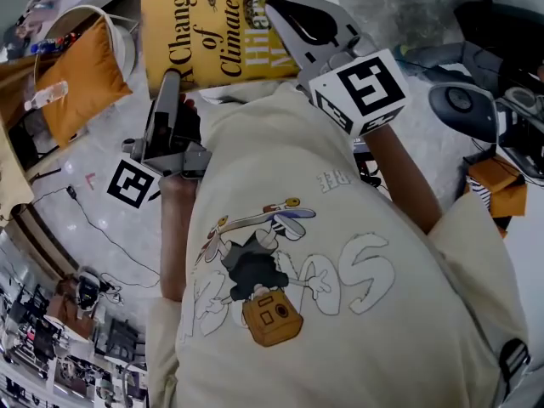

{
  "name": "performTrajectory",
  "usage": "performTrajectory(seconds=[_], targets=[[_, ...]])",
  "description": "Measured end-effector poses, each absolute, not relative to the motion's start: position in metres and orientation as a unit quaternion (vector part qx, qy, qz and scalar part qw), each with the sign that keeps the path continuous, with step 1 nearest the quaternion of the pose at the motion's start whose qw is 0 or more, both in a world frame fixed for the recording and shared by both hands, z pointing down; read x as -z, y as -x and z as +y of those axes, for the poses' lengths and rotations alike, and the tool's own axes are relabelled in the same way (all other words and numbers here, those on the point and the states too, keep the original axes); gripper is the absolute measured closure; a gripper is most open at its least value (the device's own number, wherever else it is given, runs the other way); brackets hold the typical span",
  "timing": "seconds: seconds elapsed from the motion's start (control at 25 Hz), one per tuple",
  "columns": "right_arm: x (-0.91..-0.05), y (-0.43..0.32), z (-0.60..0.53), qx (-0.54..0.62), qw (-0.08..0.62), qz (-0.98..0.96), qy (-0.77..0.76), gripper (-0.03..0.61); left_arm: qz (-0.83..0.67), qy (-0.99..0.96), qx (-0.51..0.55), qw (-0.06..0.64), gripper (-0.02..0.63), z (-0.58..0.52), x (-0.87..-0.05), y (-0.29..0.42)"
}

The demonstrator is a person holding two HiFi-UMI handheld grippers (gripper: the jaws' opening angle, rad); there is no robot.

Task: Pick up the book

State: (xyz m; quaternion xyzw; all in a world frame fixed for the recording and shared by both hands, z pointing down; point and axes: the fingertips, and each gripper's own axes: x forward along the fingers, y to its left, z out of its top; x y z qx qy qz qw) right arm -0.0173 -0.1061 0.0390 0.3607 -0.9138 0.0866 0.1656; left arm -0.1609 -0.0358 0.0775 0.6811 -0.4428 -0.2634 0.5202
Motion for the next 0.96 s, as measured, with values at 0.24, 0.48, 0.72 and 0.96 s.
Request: performTrajectory(seconds=[0.24,0.48,0.72,0.96], targets=[[-0.044,0.023,-0.099,-0.083,0.171,-0.912,-0.364,0.555,-0.444,-0.677,0.264,0.524,0.466,-0.036,-0.08,0.165],[-0.046,0.021,-0.086,-0.088,0.179,-0.908,-0.369,0.555,-0.46,-0.666,0.272,0.52,0.466,-0.032,-0.081,0.172],[-0.021,0.008,-0.072,-0.102,0.184,-0.899,-0.384,0.554,-0.456,-0.663,0.278,0.525,0.467,-0.021,-0.053,0.164],[0.05,-0.011,-0.079,-0.1,0.184,-0.897,-0.39,0.555,-0.453,-0.66,0.286,0.526,0.466,-0.027,0.016,0.146]])
